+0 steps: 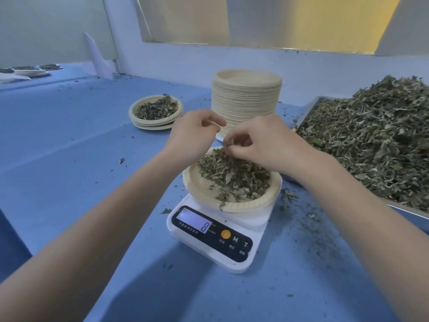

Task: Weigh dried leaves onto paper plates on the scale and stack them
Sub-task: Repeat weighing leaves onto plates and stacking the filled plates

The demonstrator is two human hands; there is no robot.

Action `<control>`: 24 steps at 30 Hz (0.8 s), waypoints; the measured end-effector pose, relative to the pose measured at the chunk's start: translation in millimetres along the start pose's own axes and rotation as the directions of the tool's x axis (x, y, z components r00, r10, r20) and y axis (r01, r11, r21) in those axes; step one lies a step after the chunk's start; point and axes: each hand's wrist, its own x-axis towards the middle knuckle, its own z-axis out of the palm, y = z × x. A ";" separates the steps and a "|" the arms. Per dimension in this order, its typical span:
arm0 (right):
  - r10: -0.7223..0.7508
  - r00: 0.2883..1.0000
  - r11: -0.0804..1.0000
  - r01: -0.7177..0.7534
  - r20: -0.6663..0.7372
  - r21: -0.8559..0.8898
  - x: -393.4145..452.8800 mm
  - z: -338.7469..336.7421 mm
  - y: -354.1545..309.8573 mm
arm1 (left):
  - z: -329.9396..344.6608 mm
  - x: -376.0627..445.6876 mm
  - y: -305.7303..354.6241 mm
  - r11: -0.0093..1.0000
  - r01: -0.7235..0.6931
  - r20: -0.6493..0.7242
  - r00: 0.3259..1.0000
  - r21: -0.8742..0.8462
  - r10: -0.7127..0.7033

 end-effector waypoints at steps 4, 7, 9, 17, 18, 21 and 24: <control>0.034 0.988 0.991 -0.013 -0.153 0.133 -3.1 -13.8 3.1 | 3.5 2.9 -0.6 0.999 -0.005 -0.034 0.999 -0.031 0.004; 0.040 0.980 0.984 -0.004 -0.197 0.178 -5.5 -17.9 4.5 | 5.9 4.2 0.5 0.999 -0.014 -0.035 0.999 -0.038 0.013; 0.042 0.982 0.981 -0.006 -0.183 0.193 -6.6 -16.6 5.3 | 8.0 4.5 0.8 0.999 -0.022 -0.030 0.999 -0.044 0.020; 0.042 0.994 0.991 -0.028 -0.100 0.134 -6.9 1.4 7.2 | 8.6 0.6 -11.6 0.995 -0.017 -0.051 0.999 -0.098 0.012; 0.043 0.994 0.991 -0.030 -0.104 0.131 -7.0 2.6 7.2 | 8.2 -0.1 -14.3 0.994 -0.016 -0.054 0.998 -0.108 0.010; 0.049 0.990 0.989 -0.030 -0.131 0.143 -7.2 5.2 6.2 | 6.6 -0.7 -21.9 0.992 -0.002 -0.082 0.997 -0.125 -0.008; 0.072 0.981 0.984 -0.041 -0.178 0.172 -5.5 5.0 7.6 | 6.3 0.7 -24.2 0.991 0.000 -0.086 0.996 -0.133 -0.012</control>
